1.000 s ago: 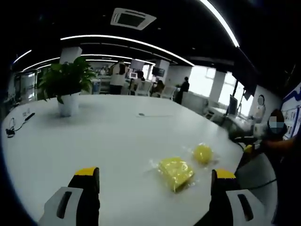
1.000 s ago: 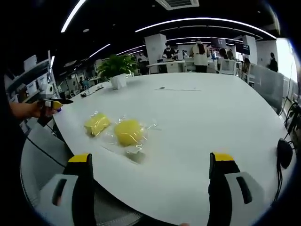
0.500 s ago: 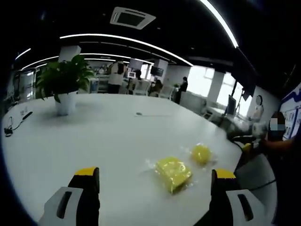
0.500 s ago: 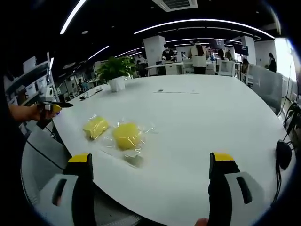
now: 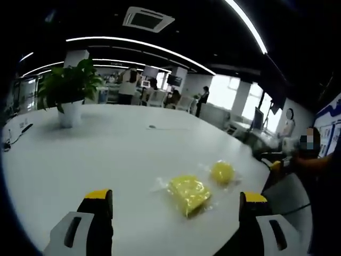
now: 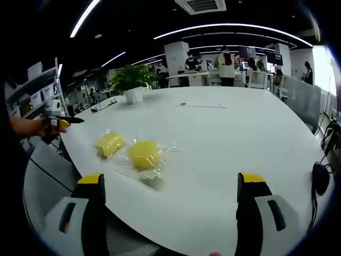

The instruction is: Compare the silicone blocks by pressing each to a similar depth, holding the contact briefly, and releasing to observe deformation and rebound differences across the visible hardness samples.

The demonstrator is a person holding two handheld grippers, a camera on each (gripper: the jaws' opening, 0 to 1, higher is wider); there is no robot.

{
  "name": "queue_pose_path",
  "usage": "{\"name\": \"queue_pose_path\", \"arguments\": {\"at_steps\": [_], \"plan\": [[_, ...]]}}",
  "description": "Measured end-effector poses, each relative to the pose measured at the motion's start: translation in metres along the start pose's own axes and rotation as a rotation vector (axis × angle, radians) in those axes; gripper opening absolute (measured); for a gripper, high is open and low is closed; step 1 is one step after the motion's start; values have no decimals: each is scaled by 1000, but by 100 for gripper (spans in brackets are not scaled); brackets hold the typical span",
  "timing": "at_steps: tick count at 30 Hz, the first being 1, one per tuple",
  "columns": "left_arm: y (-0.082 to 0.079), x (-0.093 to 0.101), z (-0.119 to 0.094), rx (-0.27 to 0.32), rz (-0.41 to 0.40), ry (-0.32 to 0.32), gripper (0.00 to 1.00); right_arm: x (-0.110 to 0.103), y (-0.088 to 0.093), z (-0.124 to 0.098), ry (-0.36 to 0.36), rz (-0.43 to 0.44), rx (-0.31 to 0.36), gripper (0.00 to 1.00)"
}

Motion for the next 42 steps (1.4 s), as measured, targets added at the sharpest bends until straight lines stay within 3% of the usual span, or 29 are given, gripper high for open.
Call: {"name": "queue_pose_path", "arguments": {"at_steps": [6, 9, 11, 15, 20, 42], "plan": [[2, 2, -1, 5, -15, 5, 100, 1, 0, 0, 14, -13, 14, 97], [2, -1, -3, 37, -70, 7, 100, -1, 2, 2, 11, -18, 5, 97], [4, -2, -4, 38, -49, -3, 100, -4, 4, 5, -2, -17, -6, 97], [9, 1, -4, 9, 75, -16, 99, -9, 5, 8, -15, -48, -23, 97], [13, 5, -6, 25, 31, -5, 99, -10, 2, 10, -25, -18, -3, 96], [12, 12, -9, 16, 12, -8, 100, -13, 6, 9, -31, -37, -23, 97]]}}
Point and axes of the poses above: the point that each gripper's makers call its tool centre point, and the gripper's own axes: z roughly forward along the fingers, x roughly to its right, y roughly out of its underside, the point moved 5 cm from there along -z, roughly backward along the fingers, and after that the axes turned 3 degrees about -z, right-handed, at the moved point
